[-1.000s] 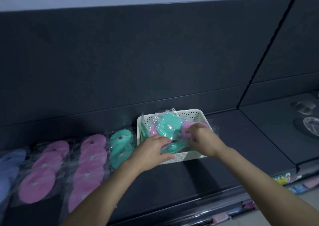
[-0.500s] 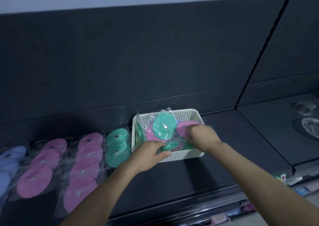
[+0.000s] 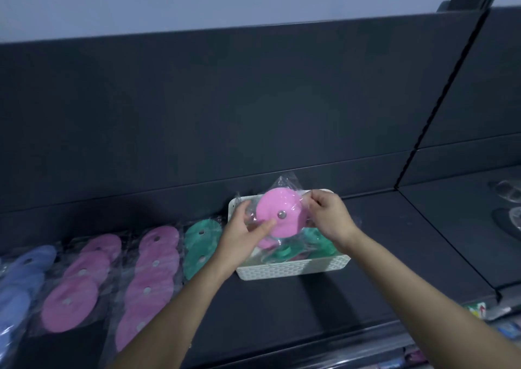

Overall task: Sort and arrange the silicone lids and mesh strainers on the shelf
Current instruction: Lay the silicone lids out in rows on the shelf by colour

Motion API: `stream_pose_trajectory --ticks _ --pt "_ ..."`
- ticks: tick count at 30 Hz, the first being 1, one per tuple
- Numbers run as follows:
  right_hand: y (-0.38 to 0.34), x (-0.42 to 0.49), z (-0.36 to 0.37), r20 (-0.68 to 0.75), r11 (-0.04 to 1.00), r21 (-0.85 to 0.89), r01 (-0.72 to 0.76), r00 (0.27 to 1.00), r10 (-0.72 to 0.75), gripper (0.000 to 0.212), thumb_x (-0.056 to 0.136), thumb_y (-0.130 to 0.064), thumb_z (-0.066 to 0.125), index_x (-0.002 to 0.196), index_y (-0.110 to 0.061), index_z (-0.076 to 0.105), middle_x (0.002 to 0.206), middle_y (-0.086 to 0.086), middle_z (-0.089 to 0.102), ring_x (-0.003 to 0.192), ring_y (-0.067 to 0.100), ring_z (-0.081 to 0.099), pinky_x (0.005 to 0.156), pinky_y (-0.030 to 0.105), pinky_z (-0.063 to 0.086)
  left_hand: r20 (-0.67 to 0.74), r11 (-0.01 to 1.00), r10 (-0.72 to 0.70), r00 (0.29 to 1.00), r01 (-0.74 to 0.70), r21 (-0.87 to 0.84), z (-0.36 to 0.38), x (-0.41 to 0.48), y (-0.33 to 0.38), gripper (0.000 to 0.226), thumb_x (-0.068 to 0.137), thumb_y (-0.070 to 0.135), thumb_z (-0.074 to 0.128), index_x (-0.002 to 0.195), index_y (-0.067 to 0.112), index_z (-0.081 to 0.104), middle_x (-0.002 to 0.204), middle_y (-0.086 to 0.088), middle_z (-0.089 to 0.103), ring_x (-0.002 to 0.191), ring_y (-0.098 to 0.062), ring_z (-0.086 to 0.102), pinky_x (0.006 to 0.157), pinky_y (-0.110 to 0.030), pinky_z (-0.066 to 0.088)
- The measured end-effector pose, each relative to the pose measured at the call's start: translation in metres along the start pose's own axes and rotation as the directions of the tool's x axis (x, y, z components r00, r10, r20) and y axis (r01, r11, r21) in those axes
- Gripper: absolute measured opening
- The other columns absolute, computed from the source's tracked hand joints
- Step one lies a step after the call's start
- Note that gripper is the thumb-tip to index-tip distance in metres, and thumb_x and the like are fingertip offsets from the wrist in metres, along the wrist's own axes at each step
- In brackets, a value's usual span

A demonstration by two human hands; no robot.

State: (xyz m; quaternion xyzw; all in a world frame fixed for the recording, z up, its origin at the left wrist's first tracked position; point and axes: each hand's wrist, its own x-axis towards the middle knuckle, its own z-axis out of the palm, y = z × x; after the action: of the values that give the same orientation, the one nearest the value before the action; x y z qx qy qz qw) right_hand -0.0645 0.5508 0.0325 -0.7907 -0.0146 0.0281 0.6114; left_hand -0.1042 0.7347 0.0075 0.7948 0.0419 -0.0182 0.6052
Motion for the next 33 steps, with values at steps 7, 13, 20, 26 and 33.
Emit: stream_pose_trajectory --ticks 7,13,20,26,33 --pt "0.003 0.013 0.036 0.108 0.998 0.05 -0.041 0.994 0.036 0.027 0.096 0.0 0.044 0.077 -0.009 0.061 0.076 0.005 0.063 0.072 0.018 0.062 0.067 0.03 0.054 -0.248 0.997 0.044 0.968 -0.056 -0.045 -0.031 0.009 0.002 0.018 0.078 0.015 0.072 0.075 0.008 0.056 0.071 -0.001 0.057 0.067 -0.016 0.051 0.06 -0.033 0.039" --pt "0.018 0.039 0.066 0.361 0.666 -0.598 0.446 0.892 -0.274 0.033 0.083 0.002 0.044 0.106 -0.008 0.067 0.111 0.012 0.067 0.104 0.027 0.061 0.087 0.031 0.044 -0.447 0.998 0.034 0.894 -0.009 0.058 -0.057 0.007 0.002 0.022 0.083 0.02 0.067 0.076 0.012 0.048 0.072 0.003 0.049 0.064 -0.013 0.043 0.06 -0.031 0.035" --pt "0.019 0.045 0.08 0.551 0.087 -0.833 0.547 0.834 0.034 0.058 0.091 -0.044 0.047 0.144 -0.024 0.032 0.147 0.007 0.033 0.14 0.028 0.018 0.113 0.06 0.001 -0.477 0.997 0.037 0.878 0.002 0.082 -0.074 0.01 -0.006 0.028 0.084 0.017 0.066 0.07 0.015 0.042 0.069 0.004 0.043 0.061 -0.01 0.039 0.052 -0.018 0.032" --pt "0.017 0.052 0.071 0.389 0.052 -0.92 0.388 0.921 0.014 0.054 0.084 -0.039 0.049 0.133 -0.018 0.042 0.133 0.005 0.047 0.128 0.025 0.034 0.11 0.051 0.017 -0.449 0.998 0.002 0.893 0.027 0.058 -0.071 0.014 -0.009 0.026 0.086 0.02 0.065 0.073 0.016 0.043 0.071 0.004 0.045 0.062 -0.01 0.041 0.053 -0.02 0.033" --pt "0.019 0.057 0.08 0.244 0.252 -0.944 0.214 0.965 0.093 0.064 0.079 -0.032 0.059 0.136 -0.014 0.036 0.137 0.006 0.041 0.131 0.027 0.032 0.11 0.057 0.016 -0.462 0.999 -0.005 0.887 0.022 0.031 -0.072 0.017 -0.008 0.035 0.087 0.017 0.064 0.067 0.02 0.036 0.066 0.008 0.037 0.057 -0.007 0.033 0.05 -0.018 0.029"
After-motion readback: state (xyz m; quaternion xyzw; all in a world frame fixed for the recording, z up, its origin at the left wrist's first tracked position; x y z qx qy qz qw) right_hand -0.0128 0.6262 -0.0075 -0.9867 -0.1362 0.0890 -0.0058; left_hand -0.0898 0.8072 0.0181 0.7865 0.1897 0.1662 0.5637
